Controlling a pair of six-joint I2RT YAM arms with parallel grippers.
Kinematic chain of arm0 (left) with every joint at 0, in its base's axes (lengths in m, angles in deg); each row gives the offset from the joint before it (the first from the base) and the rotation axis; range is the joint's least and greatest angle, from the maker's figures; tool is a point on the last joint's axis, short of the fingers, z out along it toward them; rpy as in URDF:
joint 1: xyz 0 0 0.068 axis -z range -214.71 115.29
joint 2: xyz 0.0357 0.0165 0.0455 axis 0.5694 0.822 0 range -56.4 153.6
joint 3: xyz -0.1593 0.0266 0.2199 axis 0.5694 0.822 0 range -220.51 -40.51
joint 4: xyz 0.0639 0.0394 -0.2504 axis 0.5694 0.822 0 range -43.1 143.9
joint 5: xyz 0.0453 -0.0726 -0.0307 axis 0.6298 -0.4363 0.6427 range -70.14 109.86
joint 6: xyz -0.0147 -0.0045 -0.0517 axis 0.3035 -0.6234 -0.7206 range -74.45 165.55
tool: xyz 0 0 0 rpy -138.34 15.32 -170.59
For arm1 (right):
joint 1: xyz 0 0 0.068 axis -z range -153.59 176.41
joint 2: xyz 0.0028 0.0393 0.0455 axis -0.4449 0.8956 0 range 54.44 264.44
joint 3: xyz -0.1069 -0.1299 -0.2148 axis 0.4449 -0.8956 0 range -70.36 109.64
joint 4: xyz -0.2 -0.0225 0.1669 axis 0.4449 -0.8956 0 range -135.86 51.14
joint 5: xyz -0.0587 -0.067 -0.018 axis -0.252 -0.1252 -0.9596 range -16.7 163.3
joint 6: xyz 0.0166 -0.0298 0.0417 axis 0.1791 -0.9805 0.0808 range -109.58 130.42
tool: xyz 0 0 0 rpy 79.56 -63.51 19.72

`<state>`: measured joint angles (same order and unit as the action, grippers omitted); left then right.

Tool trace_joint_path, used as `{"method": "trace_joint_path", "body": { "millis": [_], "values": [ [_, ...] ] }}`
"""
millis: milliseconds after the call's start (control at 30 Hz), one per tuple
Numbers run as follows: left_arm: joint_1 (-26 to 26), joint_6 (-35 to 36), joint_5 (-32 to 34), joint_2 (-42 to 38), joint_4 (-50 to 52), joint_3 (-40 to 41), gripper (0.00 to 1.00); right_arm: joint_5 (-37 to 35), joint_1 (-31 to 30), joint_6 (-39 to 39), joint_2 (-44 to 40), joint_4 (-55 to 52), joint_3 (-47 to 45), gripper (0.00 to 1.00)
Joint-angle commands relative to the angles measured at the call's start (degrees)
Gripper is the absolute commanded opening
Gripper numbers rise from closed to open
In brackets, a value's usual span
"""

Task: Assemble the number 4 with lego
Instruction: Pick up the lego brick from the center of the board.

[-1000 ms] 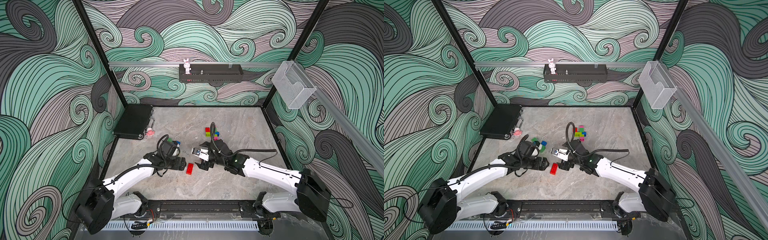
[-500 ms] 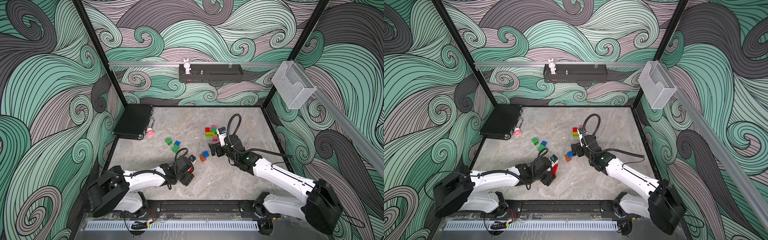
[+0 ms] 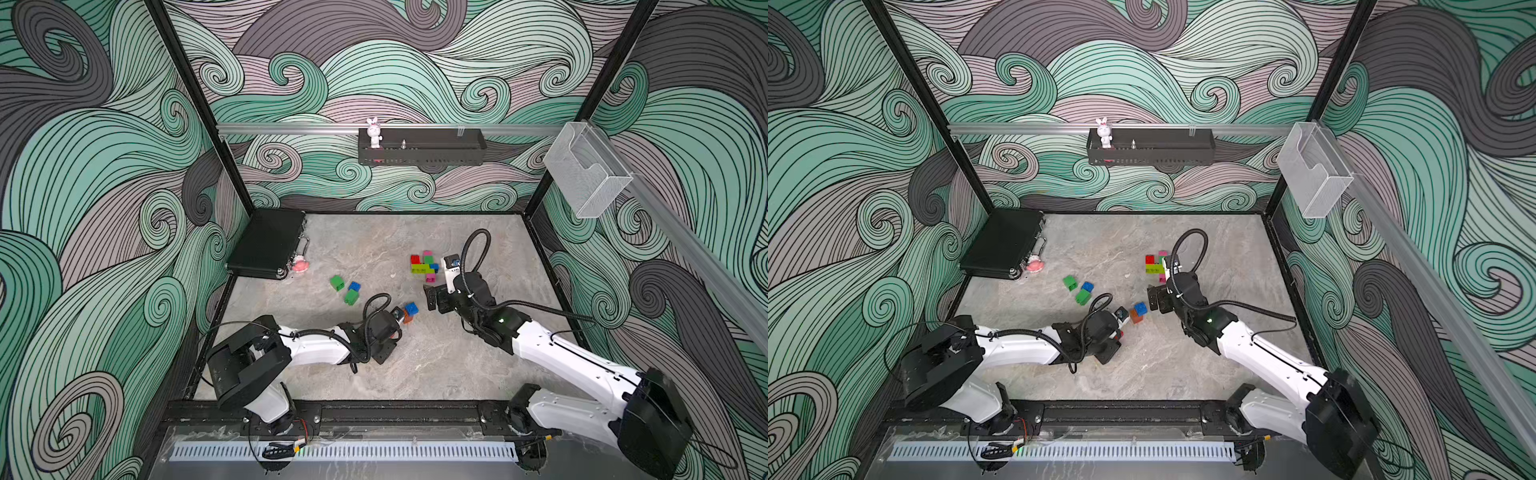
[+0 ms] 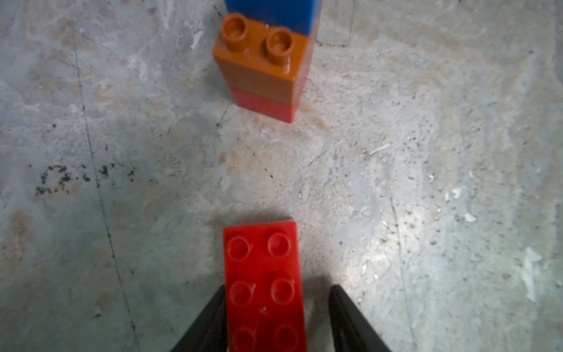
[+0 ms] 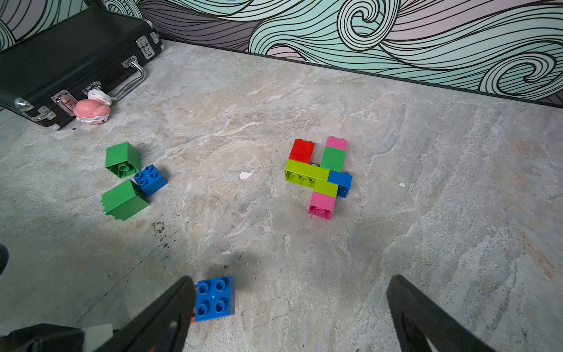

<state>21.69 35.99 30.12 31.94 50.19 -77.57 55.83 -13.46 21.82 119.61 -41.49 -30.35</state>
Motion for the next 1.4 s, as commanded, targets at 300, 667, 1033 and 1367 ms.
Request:
{"method": "trace_joint_path", "body": {
  "millis": [300, 667, 1033, 1367],
  "values": [
    [0.3, 1.2, -0.3, -2.5, 0.5, 6.2, 0.52, -2.8, 0.9, 1.1, -0.1, -0.2, -1.0, 0.99],
    [0.4, -0.5, 0.9, -2.2, 1.6, 6.1, 0.16, -1.9, 2.7, 4.6, -0.3, 0.9, -2.9, 0.99],
    [-2.2, 7.9, -0.4, -14.5, -6.8, 6.5, 0.0, 17.3, 9.3, 5.5, -2.4, -0.2, -5.3, 0.99],
    [-10.2, 16.7, -13.3, -11.2, -16.7, 3.0, 0.0, 36.0, 11.1, 2.3, 6.2, -6.5, 1.9, 0.87]
  ]
}}
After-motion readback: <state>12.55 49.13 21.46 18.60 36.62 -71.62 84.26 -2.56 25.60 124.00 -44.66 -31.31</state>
